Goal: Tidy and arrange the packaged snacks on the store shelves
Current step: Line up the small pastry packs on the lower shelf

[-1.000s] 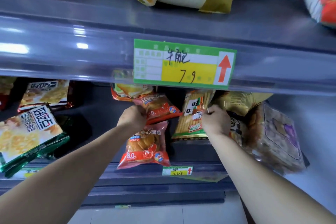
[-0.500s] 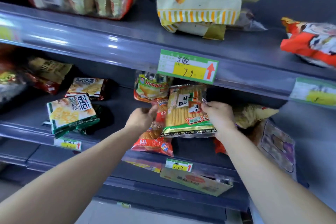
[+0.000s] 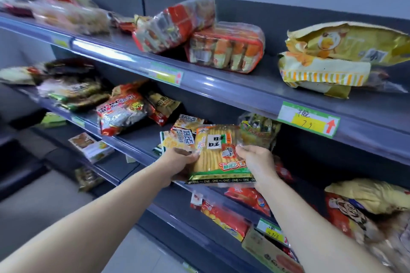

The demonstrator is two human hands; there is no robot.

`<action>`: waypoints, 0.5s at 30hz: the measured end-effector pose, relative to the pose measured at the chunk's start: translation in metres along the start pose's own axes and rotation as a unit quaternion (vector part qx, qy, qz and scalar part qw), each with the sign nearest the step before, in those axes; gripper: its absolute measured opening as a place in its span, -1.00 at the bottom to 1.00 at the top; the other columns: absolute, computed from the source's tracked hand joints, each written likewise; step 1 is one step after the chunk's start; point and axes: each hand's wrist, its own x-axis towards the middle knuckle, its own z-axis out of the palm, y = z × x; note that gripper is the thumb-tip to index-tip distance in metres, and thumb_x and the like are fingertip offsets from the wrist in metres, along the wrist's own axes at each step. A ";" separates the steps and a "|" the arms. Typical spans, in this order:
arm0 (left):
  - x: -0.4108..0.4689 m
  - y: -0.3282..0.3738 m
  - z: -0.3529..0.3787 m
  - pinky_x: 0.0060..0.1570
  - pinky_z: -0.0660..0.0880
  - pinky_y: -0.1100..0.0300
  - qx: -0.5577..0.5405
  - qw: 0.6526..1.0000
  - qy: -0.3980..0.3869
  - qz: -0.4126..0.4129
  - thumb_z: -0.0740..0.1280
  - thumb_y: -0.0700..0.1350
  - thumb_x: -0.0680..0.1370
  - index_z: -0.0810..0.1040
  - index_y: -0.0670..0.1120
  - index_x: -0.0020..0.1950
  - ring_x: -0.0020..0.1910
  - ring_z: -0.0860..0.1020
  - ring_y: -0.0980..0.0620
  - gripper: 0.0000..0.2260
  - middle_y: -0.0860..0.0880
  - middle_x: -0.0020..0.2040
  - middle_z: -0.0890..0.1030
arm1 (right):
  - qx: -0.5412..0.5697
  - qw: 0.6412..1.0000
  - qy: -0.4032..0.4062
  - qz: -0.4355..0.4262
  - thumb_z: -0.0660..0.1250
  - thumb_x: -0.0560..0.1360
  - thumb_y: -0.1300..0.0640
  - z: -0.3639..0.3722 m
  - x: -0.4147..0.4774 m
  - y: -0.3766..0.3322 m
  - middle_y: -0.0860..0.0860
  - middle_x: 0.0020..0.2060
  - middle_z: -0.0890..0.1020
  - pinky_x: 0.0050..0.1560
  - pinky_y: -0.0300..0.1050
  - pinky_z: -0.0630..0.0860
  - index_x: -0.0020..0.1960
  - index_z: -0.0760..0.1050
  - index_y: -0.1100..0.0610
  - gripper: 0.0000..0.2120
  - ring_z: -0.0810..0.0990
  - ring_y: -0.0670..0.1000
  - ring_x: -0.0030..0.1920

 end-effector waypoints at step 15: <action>0.007 -0.012 -0.255 -0.52 0.43 0.29 -0.160 0.974 0.160 0.031 0.38 -0.28 0.53 0.52 -0.17 -0.10 -0.53 0.46 0.03 -0.94 -0.11 -0.34 0.51 | -0.071 0.972 -0.217 -0.053 0.34 0.40 0.42 0.255 -0.001 -0.085 0.13 -0.16 0.65 -0.08 0.03 0.56 -0.19 0.54 0.13 -0.80 0.61 0.12 -0.16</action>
